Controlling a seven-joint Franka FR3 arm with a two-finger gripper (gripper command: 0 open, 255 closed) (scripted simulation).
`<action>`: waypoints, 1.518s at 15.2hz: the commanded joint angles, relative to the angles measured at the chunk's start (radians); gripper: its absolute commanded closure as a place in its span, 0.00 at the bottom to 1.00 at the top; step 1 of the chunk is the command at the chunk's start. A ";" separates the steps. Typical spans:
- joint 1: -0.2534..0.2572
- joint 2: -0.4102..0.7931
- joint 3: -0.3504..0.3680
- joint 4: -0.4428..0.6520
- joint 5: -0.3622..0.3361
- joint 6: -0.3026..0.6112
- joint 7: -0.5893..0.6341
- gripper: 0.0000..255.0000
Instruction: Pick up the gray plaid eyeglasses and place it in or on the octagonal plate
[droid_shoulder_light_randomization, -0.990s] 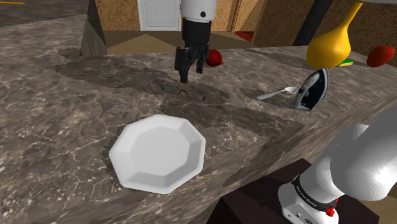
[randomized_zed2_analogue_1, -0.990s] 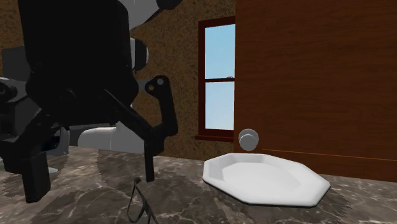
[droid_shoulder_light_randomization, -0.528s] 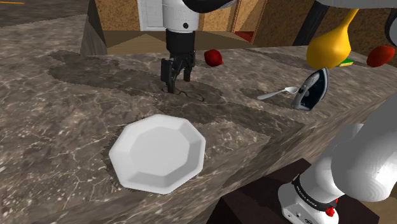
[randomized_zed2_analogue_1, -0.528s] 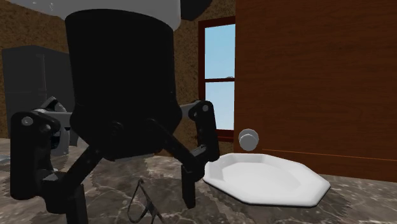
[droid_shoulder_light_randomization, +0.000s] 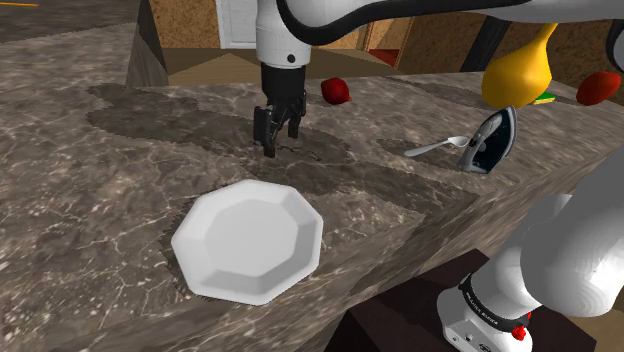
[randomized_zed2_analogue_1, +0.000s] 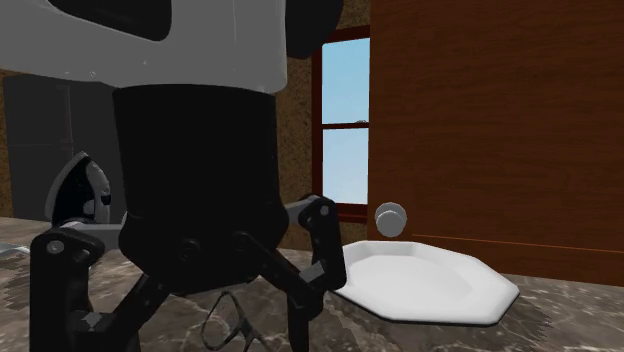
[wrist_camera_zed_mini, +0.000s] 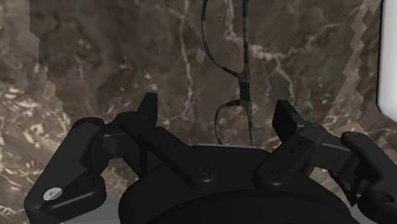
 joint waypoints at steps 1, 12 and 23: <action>0.000 0.000 0.000 0.000 0.000 0.001 0.000 0.00; -0.004 0.009 -0.004 0.013 -0.003 -0.005 -0.008 1.00; 0.016 -0.216 0.005 -0.095 -0.087 0.018 -0.136 0.00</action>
